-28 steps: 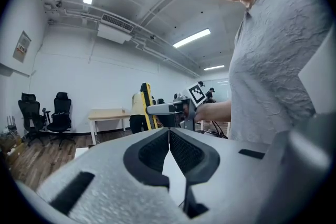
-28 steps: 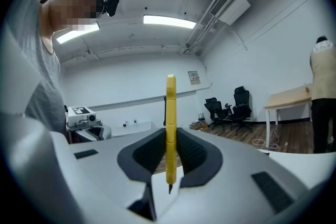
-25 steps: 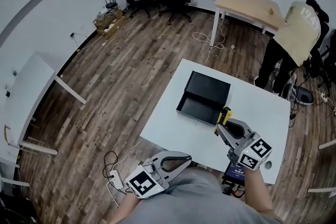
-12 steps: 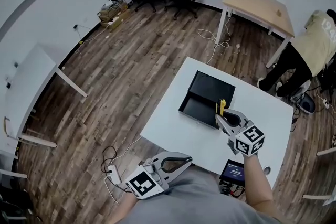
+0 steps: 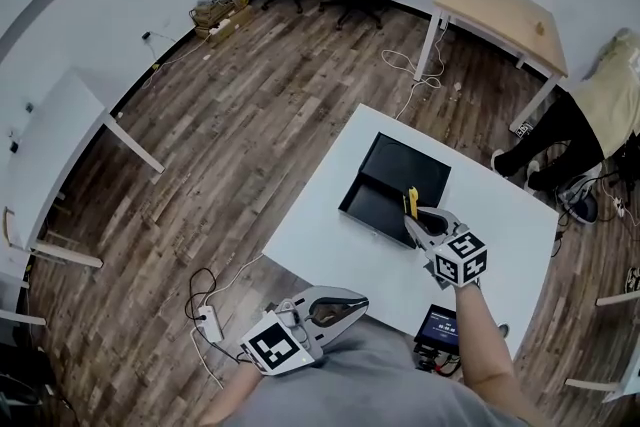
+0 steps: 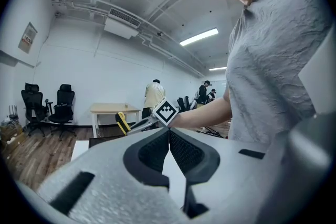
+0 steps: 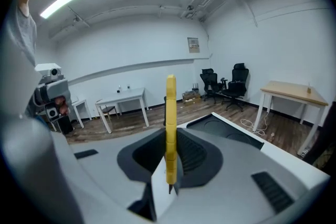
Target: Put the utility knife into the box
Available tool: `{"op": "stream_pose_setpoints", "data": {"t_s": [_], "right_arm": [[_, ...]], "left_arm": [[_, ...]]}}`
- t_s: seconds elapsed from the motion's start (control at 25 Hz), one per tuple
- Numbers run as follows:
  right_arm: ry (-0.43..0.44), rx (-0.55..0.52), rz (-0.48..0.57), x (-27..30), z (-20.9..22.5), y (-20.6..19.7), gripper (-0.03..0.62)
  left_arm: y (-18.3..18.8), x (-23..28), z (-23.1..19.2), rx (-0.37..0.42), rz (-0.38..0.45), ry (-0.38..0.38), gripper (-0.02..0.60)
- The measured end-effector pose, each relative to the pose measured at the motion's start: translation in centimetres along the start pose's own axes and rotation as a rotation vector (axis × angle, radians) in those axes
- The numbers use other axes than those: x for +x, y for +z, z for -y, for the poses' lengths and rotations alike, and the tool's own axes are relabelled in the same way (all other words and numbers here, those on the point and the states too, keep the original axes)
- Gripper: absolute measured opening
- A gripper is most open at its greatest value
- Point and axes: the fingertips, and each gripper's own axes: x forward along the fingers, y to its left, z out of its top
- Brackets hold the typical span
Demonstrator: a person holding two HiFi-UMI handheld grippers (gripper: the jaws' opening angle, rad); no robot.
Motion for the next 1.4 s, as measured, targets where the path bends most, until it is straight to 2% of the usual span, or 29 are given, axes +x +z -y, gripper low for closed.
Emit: {"op": "stream_pose_setpoints", "data": {"t_s": [0.32, 0.44, 0.52, 0.88, 1.0, 1.12, 1.28, 1.4], "right_arm": [[-0.049, 0.028, -0.116, 2.7, 1.6, -4.5, 0.073], [-0.054, 0.022, -0.151, 3.6, 1.7, -5.8, 0.074], [-0.061, 0.001, -0.181, 4.3, 1.7, -6.5, 0.074], [-0.09, -0.084, -0.302, 6.5, 2.4, -8.9, 0.074], [-0.093, -0.109, -0.328, 7.0, 2.6, -9.4, 0.074], [-0.088, -0.13, -0.351, 7.4, 2.4, -9.5, 0.074], [-0.071, -0.196, -0.369, 8.3, 2.3, -9.2, 0.074], [-0.064, -0.227, -0.412, 8.7, 2.4, -9.9, 0.074]], "left_arm": [[-1.4, 0.2, 0.4, 0.03, -0.042, -0.031, 0.018], [-1.1, 0.2, 0.1, -0.003, -0.031, -0.013, 0.018], [-1.0, 0.2, -0.1, -0.023, -0.027, -0.005, 0.018], [-1.9, 1.2, -1.0, -0.002, -0.06, -0.028, 0.018], [-1.9, 2.0, -1.7, -0.033, -0.053, -0.009, 0.018], [-2.4, 2.6, -2.7, -0.024, -0.059, 0.002, 0.018], [-2.6, 3.6, -3.8, -0.06, -0.048, 0.024, 0.018], [-3.6, 4.6, -3.8, -0.091, -0.069, 0.011, 0.018]]}}
